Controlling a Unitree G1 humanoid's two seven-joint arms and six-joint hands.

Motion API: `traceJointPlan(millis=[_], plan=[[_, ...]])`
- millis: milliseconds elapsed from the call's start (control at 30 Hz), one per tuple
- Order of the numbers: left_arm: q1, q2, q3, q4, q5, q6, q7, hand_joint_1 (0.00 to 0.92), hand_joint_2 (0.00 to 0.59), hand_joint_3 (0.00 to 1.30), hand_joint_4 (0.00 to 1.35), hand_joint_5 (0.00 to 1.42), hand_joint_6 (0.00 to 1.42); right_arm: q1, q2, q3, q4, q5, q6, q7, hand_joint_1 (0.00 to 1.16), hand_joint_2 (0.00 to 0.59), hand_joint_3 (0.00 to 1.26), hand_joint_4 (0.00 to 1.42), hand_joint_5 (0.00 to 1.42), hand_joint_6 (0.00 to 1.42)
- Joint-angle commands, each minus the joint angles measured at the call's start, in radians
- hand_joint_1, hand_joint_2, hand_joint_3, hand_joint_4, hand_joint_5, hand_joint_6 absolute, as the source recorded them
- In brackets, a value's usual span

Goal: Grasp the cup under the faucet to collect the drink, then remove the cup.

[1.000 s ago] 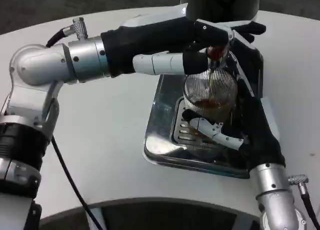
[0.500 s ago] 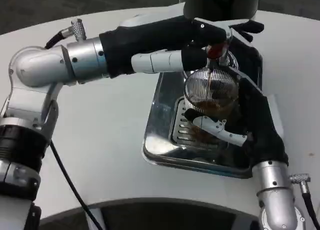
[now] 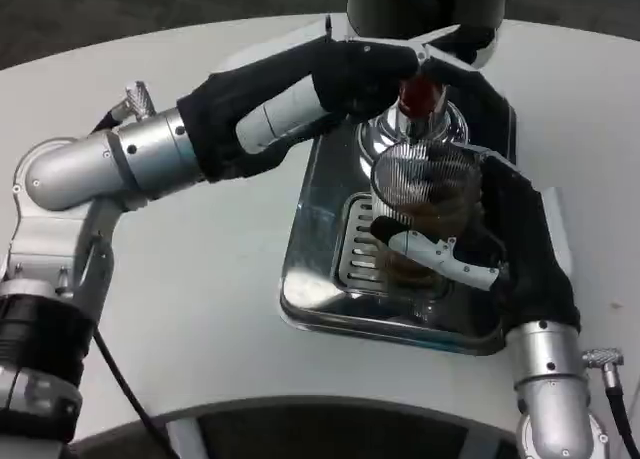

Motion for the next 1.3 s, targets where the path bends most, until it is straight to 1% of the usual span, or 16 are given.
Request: traceJointPlan(millis=[33,100,333,367,400,467,567,800,1000,1200,1300], plan=[[0.104,-0.01,0.009,0.0,-0.003,0.126,-0.011,0.0,0.033,0.4,0.0,0.0,0.0,0.035,0.008,-0.002,0.0,-0.005,0.01,-0.009,1.05,0.161,0.66,0.72,0.83,0.88],[0.109,-0.01,0.022,-0.008,-0.017,0.154,-0.006,0.0,0.032,0.4,0.0,0.0,0.0,0.038,0.008,-0.002,-0.003,-0.005,0.011,-0.01,1.05,0.152,0.67,0.72,0.85,0.9],[0.125,-0.02,0.074,-0.05,-0.067,0.25,0.023,0.0,0.035,0.41,0.0,0.0,0.0,0.046,0.008,-0.001,-0.016,-0.008,0.012,-0.012,1.05,0.149,0.69,0.74,0.88,0.94],[0.128,-0.021,0.078,-0.059,-0.073,0.26,0.025,0.0,0.036,0.37,0.0,0.0,0.0,0.048,0.008,0.0,-0.022,-0.01,0.014,-0.011,1.05,0.149,0.69,0.74,0.88,0.94],[0.132,-0.022,0.082,-0.069,-0.078,0.271,0.026,0.0,0.036,0.3,0.0,0.0,0.0,0.051,0.007,0.0,-0.028,-0.011,0.015,-0.01,1.05,0.137,0.7,0.74,0.88,0.95],[0.14,-0.027,0.089,-0.09,-0.083,0.286,0.03,0.0,0.037,0.14,0.0,0.0,0.0,0.054,0.006,0.001,-0.037,-0.015,0.018,-0.007,1.05,0.133,0.7,0.74,0.88,0.95],[0.151,-0.035,0.096,-0.113,-0.086,0.301,0.034,0.0,0.036,0.01,0.0,0.0,0.0,0.059,0.004,0.0,-0.048,-0.018,0.023,-0.004,1.04,0.137,0.7,0.75,0.88,0.95],[0.167,-0.052,0.11,-0.15,-0.101,0.323,0.041,0.0,0.036,0.0,0.0,0.0,0.0,0.079,0.0,-0.005,-0.075,-0.019,0.032,0.002,1.03,0.139,0.71,0.75,0.88,0.95],[0.177,-0.05,0.123,-0.187,-0.112,0.35,0.047,0.0,0.037,0.0,0.0,0.0,0.0,0.092,-0.004,-0.01,-0.097,-0.02,0.037,0.003,1.03,0.139,0.71,0.75,0.89,0.95],[0.205,-0.015,0.14,-0.261,-0.104,0.35,0.076,0.0,0.043,0.0,0.0,0.0,0.0,0.109,-0.006,-0.014,-0.13,-0.019,0.041,0.007,1.03,0.139,0.71,0.75,0.89,0.96],[0.216,0.009,0.146,-0.293,-0.098,0.353,0.077,0.0,0.045,0.0,0.0,0.0,0.0,0.122,-0.004,-0.014,-0.154,-0.018,0.044,0.011,1.03,0.139,0.71,0.75,0.89,0.97]])
